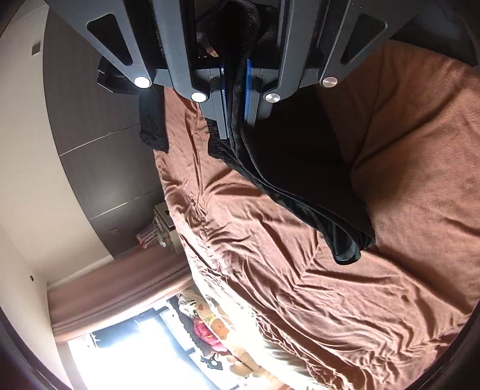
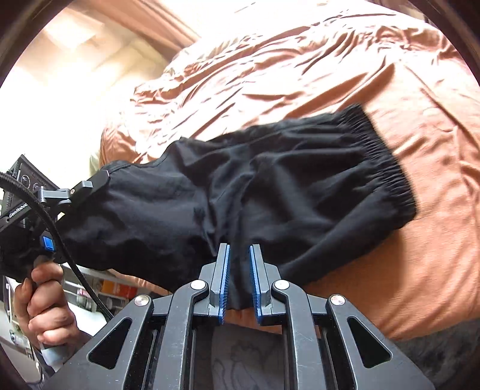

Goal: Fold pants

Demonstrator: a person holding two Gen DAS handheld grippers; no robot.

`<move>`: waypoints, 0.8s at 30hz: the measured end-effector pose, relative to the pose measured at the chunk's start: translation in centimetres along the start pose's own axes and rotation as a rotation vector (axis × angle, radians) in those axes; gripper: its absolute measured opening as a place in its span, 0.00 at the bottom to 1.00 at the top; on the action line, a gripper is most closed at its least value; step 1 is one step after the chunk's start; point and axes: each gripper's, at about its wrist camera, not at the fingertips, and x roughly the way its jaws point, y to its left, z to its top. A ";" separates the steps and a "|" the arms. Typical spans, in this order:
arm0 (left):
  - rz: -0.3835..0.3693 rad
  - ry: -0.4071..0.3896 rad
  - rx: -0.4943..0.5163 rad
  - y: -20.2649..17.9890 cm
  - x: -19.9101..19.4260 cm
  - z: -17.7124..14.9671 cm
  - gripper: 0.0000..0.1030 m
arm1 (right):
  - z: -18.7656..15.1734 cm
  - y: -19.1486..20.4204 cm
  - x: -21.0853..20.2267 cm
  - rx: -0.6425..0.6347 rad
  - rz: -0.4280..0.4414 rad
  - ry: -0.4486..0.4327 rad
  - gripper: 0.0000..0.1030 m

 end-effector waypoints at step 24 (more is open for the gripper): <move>0.018 0.257 0.202 -10.7 13.9 -5.3 0.09 | -5.3 -14.2 -9.7 0.236 -0.006 -0.180 0.78</move>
